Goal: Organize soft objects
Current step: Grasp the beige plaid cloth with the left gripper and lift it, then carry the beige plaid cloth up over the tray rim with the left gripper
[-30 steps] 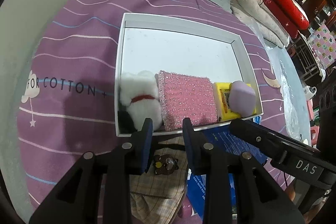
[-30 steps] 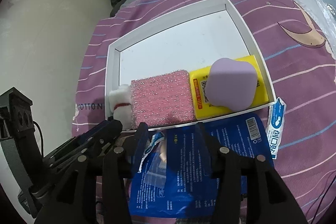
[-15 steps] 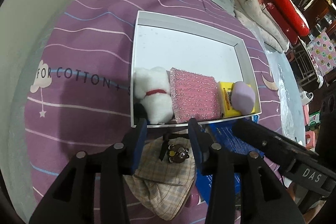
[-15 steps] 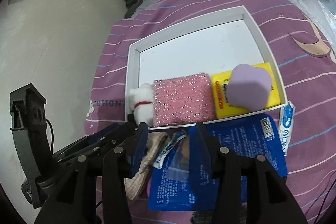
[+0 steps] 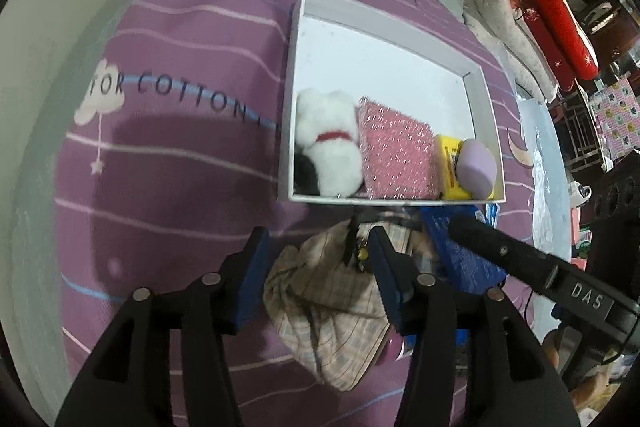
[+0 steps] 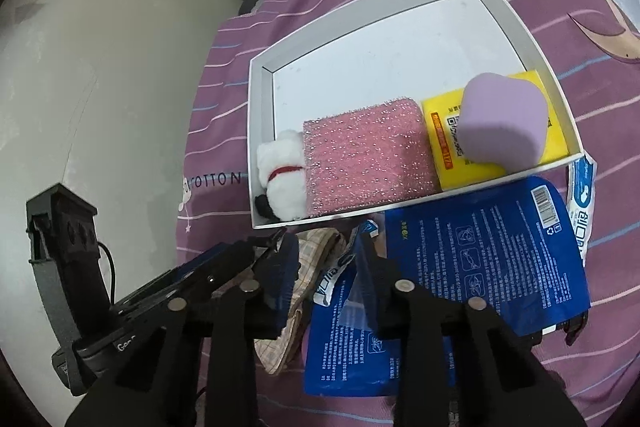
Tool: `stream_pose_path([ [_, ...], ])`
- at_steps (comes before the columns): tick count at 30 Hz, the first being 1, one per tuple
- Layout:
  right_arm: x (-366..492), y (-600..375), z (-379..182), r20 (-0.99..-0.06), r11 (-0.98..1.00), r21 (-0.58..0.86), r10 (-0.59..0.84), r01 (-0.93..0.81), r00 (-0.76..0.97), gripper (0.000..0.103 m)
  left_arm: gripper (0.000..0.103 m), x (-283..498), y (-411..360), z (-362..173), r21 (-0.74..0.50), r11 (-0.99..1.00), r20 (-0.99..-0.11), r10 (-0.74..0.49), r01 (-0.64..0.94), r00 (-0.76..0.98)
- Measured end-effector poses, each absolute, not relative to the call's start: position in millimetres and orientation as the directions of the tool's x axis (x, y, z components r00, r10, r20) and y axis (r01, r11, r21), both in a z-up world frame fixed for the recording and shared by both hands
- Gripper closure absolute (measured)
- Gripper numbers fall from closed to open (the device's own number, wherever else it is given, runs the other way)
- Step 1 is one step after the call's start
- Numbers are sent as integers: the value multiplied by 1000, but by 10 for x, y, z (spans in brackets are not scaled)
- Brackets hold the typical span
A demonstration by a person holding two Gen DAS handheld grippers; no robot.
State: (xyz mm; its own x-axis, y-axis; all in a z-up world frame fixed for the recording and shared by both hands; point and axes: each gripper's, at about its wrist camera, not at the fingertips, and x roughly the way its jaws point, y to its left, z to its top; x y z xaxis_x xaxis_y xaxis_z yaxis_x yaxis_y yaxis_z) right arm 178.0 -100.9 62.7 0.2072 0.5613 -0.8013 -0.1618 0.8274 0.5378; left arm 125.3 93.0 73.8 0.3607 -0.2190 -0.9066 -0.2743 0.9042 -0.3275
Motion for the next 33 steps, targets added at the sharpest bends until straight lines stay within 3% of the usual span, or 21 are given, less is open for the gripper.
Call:
stream_pose_path([
  [14,1796,-995,433,-807,815,568,579,-117,116,75,49,1234,791,594,-306,928,-937,-253,-211,243],
  [26,1838,-973,348,-823,831,547,556,-100,118,75,50,1240,722,494,-303,940,-926,-251,-157,283],
  [29,1846,-985,337,-824,833,545,554,-95,119,75,67,1211,810,510,-340,922,-908,-270,-186,321],
  [30,1849,-985,332,-824,833,546,554,-94,119,75,80,1203,859,520,-347,915,-904,-269,-204,333],
  [33,1860,-979,313,-823,832,547,554,-92,121,76,87,1163,990,545,-383,893,-889,-285,-238,359],
])
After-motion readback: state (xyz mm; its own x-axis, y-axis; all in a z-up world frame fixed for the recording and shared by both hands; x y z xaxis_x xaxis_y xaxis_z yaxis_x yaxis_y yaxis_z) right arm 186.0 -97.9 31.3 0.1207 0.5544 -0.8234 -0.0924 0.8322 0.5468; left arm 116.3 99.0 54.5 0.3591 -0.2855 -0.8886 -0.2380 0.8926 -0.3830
